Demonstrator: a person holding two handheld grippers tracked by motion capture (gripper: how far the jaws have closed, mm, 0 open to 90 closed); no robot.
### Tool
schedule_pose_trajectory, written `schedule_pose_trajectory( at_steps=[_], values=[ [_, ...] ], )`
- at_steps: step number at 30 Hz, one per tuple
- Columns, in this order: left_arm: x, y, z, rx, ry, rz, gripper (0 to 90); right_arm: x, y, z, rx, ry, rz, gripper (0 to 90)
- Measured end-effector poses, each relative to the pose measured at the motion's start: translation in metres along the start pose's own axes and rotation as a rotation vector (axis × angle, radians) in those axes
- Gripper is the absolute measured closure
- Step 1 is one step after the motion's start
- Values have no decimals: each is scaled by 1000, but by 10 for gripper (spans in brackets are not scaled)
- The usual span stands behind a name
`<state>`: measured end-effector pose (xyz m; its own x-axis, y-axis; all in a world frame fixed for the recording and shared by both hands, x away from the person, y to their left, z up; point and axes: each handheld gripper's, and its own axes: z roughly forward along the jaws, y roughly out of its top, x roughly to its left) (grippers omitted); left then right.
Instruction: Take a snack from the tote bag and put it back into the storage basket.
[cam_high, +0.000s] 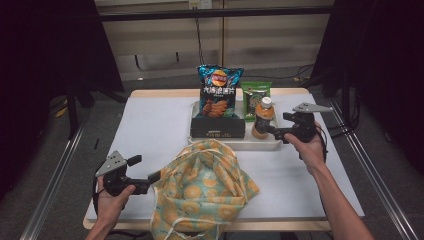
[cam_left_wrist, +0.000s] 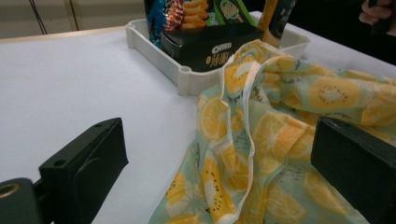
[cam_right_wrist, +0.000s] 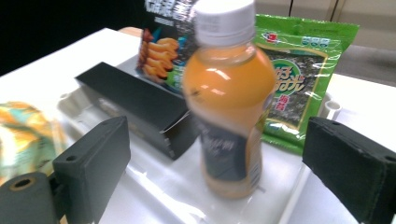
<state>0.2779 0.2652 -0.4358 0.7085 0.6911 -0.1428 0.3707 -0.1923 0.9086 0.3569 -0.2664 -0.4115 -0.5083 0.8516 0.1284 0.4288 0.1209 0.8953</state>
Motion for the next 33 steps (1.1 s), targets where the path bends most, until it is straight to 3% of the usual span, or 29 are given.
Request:
schedule_pose_trajectory(
  at_steps=[5,11,16,25,33],
  values=[
    [-1,0,-4,-18,-7,-3,31,10,-5,-21,-11,-45,4,103],
    [-7,0,-5,-17,-17,19,31,22,-17,-48,-13,-52,13,96],
    [-12,0,-6,-6,2,10,35,29,-31,-70,-28,-63,26,95],
    [-20,-6,-6,27,-2,13,36,39,-54,-96,-25,-97,43,95],
    [-23,-8,-11,23,-9,15,35,53,-72,-114,-20,-112,70,96]
  ],
)
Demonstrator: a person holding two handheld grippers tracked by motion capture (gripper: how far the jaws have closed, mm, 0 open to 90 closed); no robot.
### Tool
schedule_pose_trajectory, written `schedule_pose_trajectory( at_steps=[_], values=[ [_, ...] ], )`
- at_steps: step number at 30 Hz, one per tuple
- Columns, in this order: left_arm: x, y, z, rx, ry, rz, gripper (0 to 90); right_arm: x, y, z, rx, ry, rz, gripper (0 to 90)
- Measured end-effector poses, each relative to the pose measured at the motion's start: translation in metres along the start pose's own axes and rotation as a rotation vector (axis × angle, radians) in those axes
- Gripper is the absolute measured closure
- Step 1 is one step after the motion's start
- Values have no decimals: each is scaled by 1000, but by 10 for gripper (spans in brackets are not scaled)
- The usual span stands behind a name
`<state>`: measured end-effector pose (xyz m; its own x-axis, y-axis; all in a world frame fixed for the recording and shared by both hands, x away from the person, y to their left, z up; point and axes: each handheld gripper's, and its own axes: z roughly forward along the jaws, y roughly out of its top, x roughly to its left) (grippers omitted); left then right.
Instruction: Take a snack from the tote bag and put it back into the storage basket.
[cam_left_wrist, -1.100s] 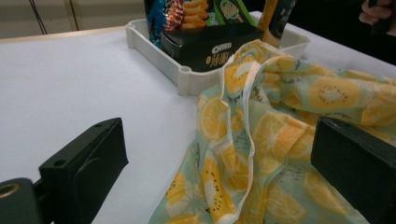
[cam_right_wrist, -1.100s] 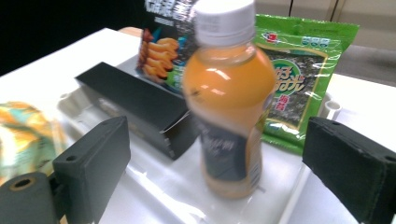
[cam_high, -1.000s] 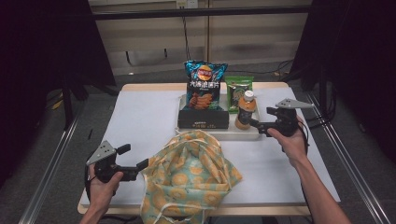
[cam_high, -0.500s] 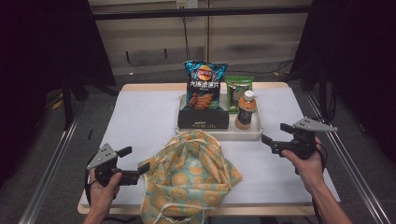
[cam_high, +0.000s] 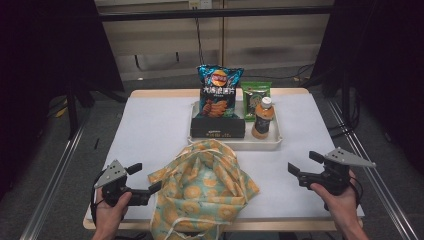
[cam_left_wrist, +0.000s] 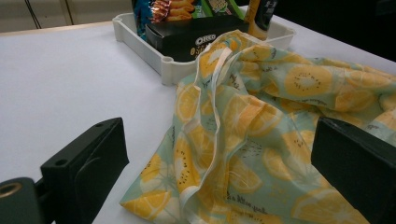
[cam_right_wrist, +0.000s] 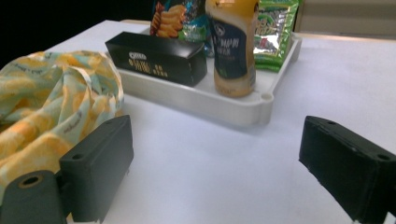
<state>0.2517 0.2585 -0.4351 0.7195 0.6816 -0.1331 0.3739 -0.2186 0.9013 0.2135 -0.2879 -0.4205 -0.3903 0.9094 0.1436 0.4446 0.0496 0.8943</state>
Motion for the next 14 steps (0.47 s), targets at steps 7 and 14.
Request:
schedule_pose_trajectory(
  at_steps=[7,14],
  values=[
    [1,1,0,-2,3,4,35,7,-23,-19,15,-23,10,96],
    [3,2,3,-1,12,-1,35,1,-35,-28,-7,-55,32,94]
  ],
)
